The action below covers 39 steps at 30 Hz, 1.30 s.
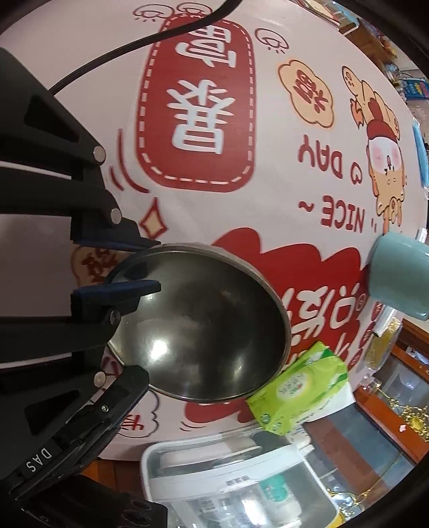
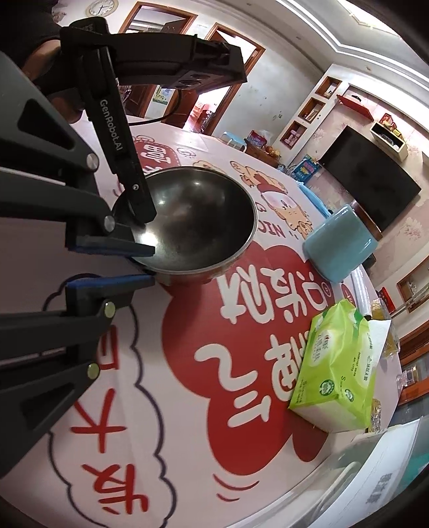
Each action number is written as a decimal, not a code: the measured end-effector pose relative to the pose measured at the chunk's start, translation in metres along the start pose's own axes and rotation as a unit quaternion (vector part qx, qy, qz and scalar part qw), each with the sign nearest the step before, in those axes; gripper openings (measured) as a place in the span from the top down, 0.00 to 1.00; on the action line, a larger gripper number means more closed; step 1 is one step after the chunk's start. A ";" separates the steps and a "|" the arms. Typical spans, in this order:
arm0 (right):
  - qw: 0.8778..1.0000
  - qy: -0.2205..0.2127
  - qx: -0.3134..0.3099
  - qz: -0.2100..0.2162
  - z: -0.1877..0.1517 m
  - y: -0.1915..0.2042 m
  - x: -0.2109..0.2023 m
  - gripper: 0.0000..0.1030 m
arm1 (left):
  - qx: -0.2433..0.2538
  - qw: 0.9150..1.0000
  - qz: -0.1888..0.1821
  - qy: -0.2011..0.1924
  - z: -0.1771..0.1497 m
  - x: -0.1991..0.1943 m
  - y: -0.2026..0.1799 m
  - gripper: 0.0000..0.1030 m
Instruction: Organize plates and bowls
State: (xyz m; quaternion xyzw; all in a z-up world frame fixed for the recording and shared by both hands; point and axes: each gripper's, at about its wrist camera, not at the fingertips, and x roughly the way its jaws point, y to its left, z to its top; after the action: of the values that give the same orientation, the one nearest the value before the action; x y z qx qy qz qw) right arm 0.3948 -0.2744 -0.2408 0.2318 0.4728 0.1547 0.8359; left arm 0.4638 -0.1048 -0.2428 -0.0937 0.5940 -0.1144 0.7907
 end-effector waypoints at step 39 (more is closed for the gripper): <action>0.994 0.032 -0.093 0.039 -0.105 0.080 -0.110 0.90 | -0.038 0.998 0.029 -0.034 -0.163 -0.149 0.012 0.85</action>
State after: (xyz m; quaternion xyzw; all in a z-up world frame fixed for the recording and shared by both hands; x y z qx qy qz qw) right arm 0.2461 -0.2342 -0.1660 0.1665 0.4734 0.2376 0.8317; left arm 0.2682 -0.0523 -0.1549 -0.1107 0.5729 -0.0655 0.8095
